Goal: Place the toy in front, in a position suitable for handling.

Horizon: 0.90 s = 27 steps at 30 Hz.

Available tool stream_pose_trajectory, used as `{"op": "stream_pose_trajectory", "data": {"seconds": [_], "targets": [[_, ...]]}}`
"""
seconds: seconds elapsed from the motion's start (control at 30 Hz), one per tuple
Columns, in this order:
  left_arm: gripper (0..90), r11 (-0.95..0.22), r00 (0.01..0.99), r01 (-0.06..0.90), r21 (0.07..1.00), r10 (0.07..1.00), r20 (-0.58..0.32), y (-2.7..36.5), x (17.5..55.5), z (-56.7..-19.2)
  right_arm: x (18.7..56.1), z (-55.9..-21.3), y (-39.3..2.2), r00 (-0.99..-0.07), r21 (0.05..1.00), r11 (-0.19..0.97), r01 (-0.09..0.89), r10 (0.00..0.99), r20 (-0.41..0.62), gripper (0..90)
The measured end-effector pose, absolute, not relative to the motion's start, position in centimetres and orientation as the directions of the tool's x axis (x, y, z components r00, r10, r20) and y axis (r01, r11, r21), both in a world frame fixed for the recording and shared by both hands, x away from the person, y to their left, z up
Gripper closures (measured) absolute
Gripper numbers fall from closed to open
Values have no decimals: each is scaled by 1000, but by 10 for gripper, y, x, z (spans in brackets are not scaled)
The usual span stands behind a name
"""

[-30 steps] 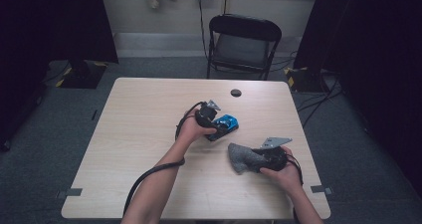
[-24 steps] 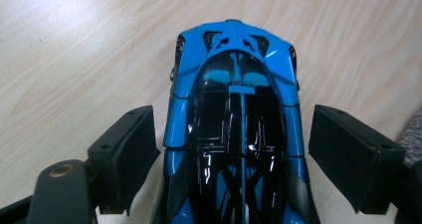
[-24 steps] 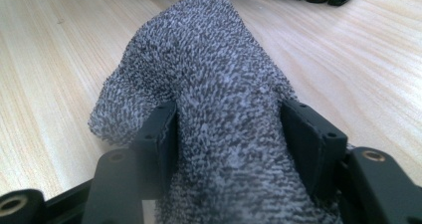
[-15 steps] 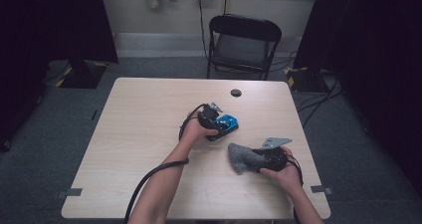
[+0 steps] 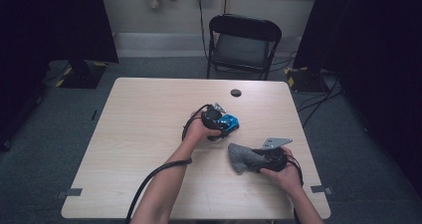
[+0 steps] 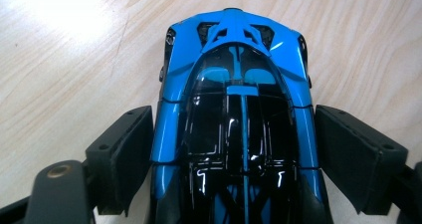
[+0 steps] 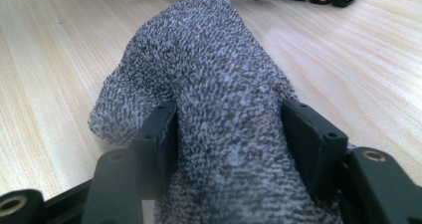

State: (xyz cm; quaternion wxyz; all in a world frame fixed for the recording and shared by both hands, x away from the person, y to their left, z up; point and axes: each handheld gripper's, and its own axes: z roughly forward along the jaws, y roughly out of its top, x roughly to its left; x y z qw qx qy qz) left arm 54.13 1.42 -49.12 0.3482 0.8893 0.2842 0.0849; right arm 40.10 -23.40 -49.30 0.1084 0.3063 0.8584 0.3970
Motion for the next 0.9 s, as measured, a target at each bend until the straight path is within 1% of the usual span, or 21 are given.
{"op": "stream_pose_trajectory", "data": {"seconds": [0.07, 0.2, 0.77, 0.9], "targets": [[172, -588, 823, 444, 676, 566, -48, 13, 541, -493, 401, -493, -234, -788, 747, 497, 441, 613, 58, 414], [182, -613, 838, 411, 675, 546, -14, 13, 540, -494, 401, -493, -234, -789, 748, 498, 439, 612, 55, 414], [184, -612, 837, 412, 674, 547, -14, 15, 539, -493, 401, -494, -234, -786, 749, 491, 445, 614, 65, 413], [183, -607, 831, 425, 672, 555, -24, 15, 538, -493, 401, -494, -234, -787, 749, 491, 445, 614, 65, 413]]}}
